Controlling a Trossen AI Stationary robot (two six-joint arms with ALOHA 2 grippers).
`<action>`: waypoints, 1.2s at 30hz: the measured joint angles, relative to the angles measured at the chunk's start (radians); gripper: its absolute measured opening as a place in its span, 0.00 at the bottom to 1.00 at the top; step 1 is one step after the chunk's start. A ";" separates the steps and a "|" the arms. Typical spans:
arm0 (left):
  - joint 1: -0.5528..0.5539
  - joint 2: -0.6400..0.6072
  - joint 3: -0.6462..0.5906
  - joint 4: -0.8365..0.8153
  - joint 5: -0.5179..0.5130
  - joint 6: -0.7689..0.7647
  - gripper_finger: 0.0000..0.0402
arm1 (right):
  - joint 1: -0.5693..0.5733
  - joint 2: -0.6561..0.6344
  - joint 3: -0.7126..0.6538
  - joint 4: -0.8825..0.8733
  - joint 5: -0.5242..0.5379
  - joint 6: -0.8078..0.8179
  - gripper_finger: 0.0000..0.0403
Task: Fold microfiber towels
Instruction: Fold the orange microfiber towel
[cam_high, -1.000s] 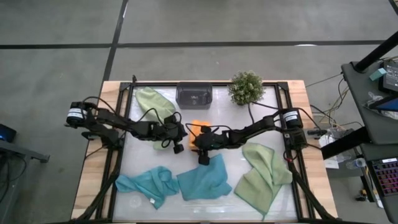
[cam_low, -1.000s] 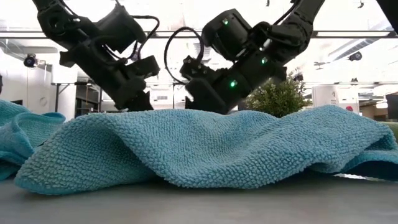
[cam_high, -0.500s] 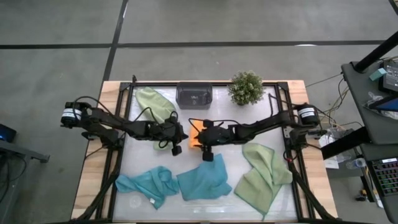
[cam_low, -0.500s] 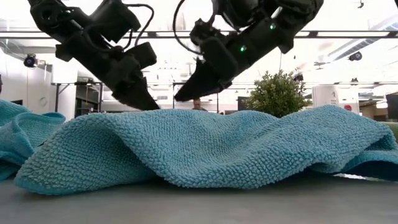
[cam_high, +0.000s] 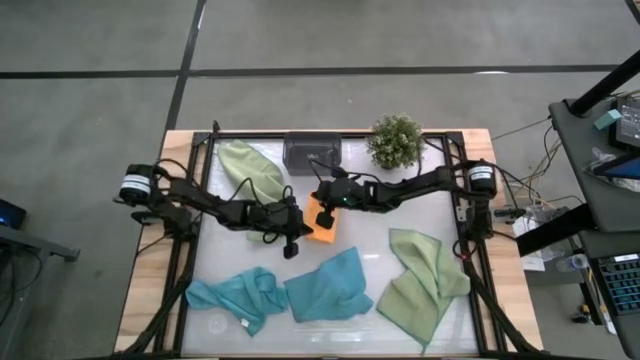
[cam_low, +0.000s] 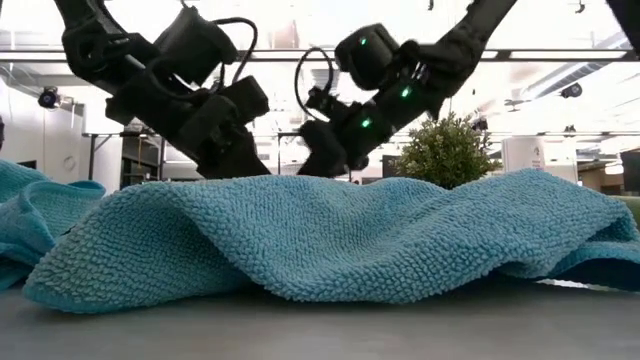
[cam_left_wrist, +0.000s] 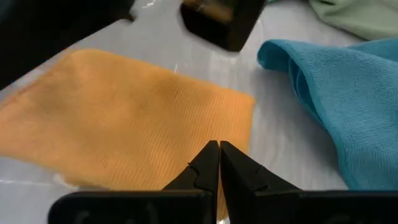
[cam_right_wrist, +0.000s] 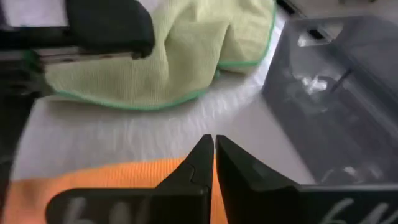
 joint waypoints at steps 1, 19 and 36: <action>0.000 0.012 0.002 0.008 0.001 -0.001 0.00 | -0.004 0.014 -0.002 0.008 0.000 0.005 0.02; 0.000 0.098 -0.001 0.008 0.046 -0.092 0.00 | -0.021 0.172 -0.004 0.131 0.003 -0.003 0.02; -0.002 0.070 -0.005 -0.010 0.064 -0.133 0.00 | -0.007 0.054 -0.008 0.051 0.012 -0.021 0.02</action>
